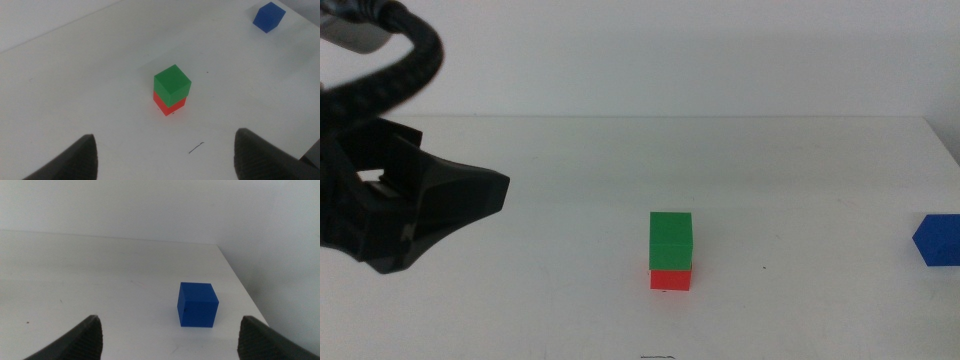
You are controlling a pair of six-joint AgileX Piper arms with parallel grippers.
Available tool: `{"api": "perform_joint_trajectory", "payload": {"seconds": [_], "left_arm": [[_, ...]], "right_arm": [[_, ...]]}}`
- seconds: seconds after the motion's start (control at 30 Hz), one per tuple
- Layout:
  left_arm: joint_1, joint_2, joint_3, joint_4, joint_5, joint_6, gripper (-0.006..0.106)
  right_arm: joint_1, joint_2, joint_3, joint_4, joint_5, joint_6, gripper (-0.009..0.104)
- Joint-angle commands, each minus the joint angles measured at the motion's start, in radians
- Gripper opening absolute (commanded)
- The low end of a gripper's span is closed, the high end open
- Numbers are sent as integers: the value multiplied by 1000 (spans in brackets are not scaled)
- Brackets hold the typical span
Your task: Stack red cubes first, then green, then blue cubes in a specific spot.
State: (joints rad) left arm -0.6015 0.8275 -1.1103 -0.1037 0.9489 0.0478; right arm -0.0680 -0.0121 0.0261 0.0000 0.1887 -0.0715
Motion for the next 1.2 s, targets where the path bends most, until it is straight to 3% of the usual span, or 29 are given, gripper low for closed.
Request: {"api": "perform_joint_trajectory", "payload": {"seconds": [0.0,0.13,0.3,0.4,0.63,0.83,1.17], "left_arm": [[-4,-8,-26,-10,-68,-8,93],[-4,-8,-26,-4,-68,-8,93],[-4,-8,-26,-4,-68,-8,93],[-4,-8,-26,-4,-68,-8,93],[-4,-8,-26,-4,-68,-8,93],[-4,-8,-26,-4,-68,-8,93],[-4,-8,-26,-4,-68,-8,93]], "right_arm": [[-7,-11,-57,-13,-43,-4,92],[-7,50,-210,-13,107,-4,92],[-7,294,-545,-17,477,-9,92],[-7,459,-699,-47,558,-50,92],[-6,787,-1033,25,869,-54,92],[-6,1041,-1254,11,1101,-5,92],[-43,1286,-1359,7,1067,-102,92]]}}
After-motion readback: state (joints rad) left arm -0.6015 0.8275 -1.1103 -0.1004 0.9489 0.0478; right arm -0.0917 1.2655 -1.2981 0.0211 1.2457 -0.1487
